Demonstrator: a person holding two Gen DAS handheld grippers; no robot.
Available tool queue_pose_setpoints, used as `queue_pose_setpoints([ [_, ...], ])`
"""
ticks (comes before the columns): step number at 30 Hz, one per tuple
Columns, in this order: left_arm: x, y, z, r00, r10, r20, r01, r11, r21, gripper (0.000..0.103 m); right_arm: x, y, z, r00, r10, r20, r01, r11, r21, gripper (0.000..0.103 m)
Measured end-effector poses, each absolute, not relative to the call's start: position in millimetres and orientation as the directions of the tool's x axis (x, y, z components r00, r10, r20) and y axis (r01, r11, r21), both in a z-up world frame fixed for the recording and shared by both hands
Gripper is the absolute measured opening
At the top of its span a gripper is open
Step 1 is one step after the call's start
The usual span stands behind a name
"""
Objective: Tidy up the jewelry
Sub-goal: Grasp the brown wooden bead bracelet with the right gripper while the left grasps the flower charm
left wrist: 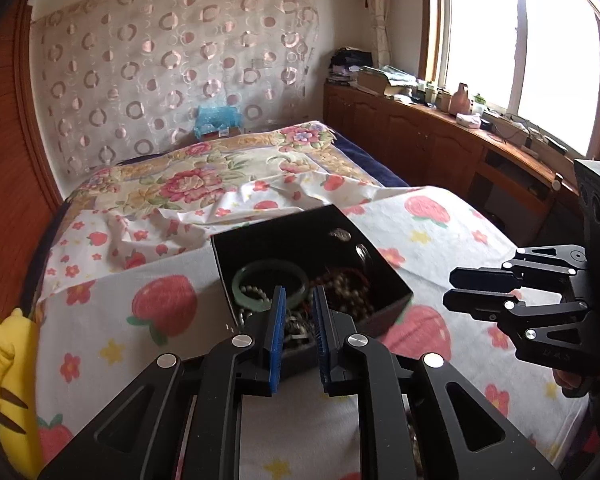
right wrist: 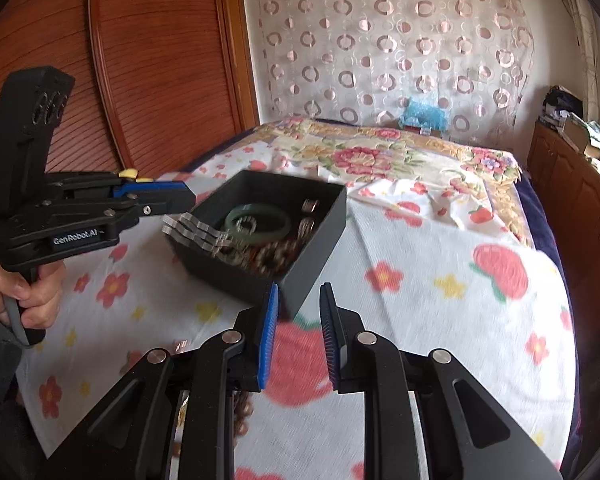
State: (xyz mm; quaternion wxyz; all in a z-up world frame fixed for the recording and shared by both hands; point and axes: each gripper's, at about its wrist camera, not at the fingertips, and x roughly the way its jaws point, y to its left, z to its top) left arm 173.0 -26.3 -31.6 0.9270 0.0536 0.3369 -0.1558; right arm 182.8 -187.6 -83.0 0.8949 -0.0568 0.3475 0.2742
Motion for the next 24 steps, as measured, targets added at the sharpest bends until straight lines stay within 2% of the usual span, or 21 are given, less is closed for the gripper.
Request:
queue_pose_setpoints([
  [12,145.0,-21.2,-66.2,0.666,-0.256,-0.701,0.334,0.942,-0.026,0.015,145.2,-185.5,-110.0,0.554,0.428,-0.714,-0.529,0.843,0.096,0.023],
  [14,143.4,-21.9,-72.8,0.653,-0.257,-0.713,0.339,0.94,-0.028,0.023,139.5,-184.2,-112.4,0.54,0.433,-0.721,-0.534,0.839,0.104,0.023],
  [19,137.8,-27.0,-84.5,0.633,-0.261,-0.729,0.358,0.933,-0.023,0.025,133.6,-177.0,-118.0,0.518,0.434,-0.737,-0.547,0.831,0.105,0.023],
  [24,135.1,-28.7,-87.5,0.624,-0.263,-0.735,0.367,0.93,-0.022,0.034,137.8,-173.2,-123.7,0.51,0.397,-0.763,-0.537,0.84,0.077,0.024],
])
